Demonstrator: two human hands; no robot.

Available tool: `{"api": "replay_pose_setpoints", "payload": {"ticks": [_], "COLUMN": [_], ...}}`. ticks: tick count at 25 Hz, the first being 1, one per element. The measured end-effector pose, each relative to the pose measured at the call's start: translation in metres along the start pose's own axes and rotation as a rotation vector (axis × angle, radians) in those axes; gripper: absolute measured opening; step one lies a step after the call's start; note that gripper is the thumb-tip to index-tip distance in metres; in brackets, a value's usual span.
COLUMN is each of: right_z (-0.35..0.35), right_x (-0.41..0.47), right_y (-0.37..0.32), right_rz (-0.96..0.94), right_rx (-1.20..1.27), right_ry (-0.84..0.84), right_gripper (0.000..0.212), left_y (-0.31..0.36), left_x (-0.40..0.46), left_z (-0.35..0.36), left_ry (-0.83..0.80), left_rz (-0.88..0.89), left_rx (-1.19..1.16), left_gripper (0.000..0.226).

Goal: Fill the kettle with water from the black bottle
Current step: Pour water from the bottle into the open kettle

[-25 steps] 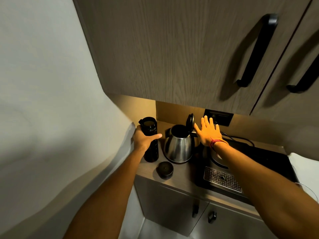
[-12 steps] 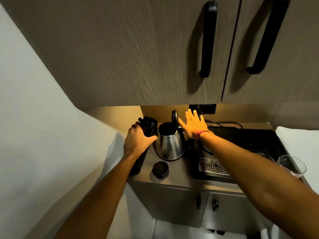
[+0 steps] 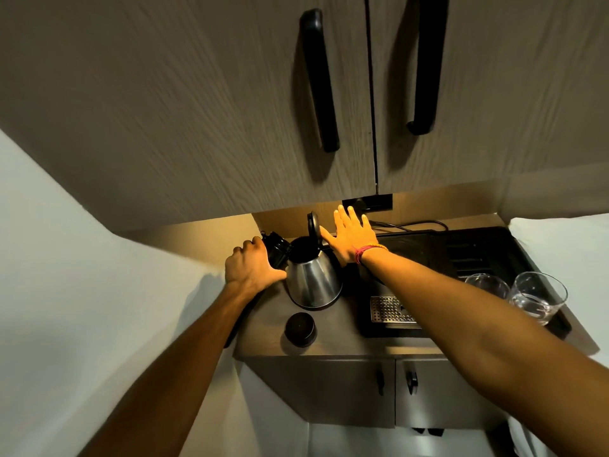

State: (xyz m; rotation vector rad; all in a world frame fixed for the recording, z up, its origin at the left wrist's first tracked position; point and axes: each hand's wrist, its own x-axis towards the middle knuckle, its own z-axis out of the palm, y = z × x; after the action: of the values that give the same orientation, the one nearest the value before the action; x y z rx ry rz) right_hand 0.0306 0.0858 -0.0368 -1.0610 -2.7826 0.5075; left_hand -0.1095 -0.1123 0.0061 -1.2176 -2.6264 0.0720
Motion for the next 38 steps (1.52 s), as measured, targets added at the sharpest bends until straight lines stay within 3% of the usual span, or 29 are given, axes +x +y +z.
{"api": "replay_pose_setpoints", "payload": {"ticks": [7,14,38], "right_z": [0.0,0.003,0.004], "right_x": [0.0,0.0,-0.001], "right_y": [0.003,0.004,0.005], "right_rz": [-0.012,-0.015,-0.005], "right_rx": [0.0,0.002,0.033], "right_ry": [0.006,-0.015,-0.017], "right_gripper": [0.084,0.083,0.085], "left_y": [0.004,0.005,0.004], "left_x": [0.006,0.015,0.026], "left_z": [-0.009,-0.019,-0.029], "left_ry": [-0.05,-0.109,-0.211], "left_rz": [0.008,0.026,0.009], "left_rx": [0.057,0.066,0.13], "left_gripper": [0.084,0.094,0.081]}}
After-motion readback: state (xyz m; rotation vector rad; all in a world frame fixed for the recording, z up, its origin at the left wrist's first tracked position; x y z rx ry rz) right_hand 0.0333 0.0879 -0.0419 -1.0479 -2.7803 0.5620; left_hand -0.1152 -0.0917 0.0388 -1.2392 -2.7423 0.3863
